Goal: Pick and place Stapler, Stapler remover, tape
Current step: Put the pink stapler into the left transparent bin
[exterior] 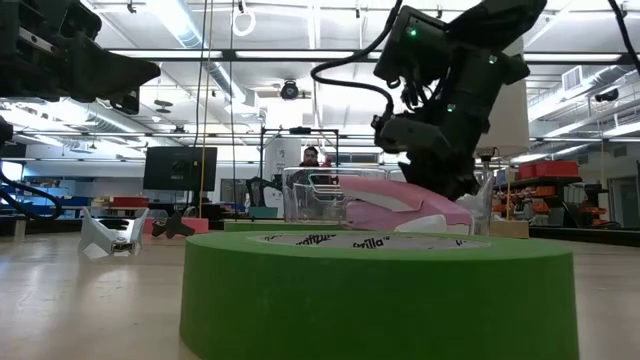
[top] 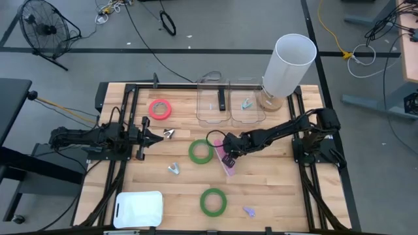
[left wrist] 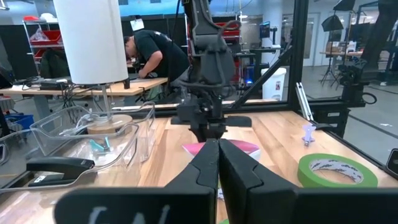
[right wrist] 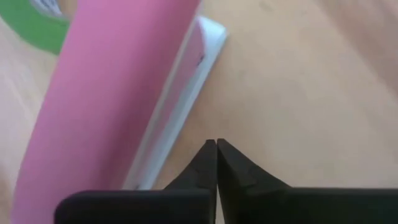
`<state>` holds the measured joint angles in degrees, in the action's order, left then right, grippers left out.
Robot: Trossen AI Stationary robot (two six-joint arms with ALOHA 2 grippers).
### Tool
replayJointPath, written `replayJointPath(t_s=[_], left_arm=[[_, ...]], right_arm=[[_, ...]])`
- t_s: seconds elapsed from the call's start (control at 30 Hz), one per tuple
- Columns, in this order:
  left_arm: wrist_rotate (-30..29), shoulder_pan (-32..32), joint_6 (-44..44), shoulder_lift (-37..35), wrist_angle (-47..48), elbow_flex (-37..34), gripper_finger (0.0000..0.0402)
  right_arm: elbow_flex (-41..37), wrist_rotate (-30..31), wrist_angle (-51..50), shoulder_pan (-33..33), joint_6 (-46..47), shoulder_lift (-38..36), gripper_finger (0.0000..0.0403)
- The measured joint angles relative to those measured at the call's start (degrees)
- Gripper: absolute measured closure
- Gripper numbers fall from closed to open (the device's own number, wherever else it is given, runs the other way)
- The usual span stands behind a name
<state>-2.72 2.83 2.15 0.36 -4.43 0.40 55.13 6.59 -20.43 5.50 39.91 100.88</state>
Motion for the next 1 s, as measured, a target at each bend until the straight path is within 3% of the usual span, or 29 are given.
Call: replayJointPath(t_s=[0.2, 0.4, 0.6, 0.73, 1.0], left_arm=[[0.0, 0.0, 0.0, 0.0, 0.0, 0.0, 0.0385], [0.0, 0.0, 0.0, 0.0, 0.0, 0.0, 0.0385], [0.0, 0.0, 0.0, 0.0, 0.0, 0.0, 0.0385], [0.0, 0.0, -0.1, 0.0, 0.0, 0.0, 0.0385], [0.0, 0.0, -0.1, 0.0, 0.0, 0.0, 0.0385]], right_arm=[[0.0, -2.6, -1.7, -2.1, -1.4, -4.8, 0.0394], [0.1, -10.1, -4.5, -2.3, -1.3, -10.1, 0.0382], [0.1, -21.7, -3.3, -1.6, 1.8, -12.8, 0.038], [0.1, -22.1, -2.4, 0.5, 0.4, -12.8, 0.0381], [1.8, -20.5, -5.9, 5.7, 6.2, -13.2, 0.0399]])
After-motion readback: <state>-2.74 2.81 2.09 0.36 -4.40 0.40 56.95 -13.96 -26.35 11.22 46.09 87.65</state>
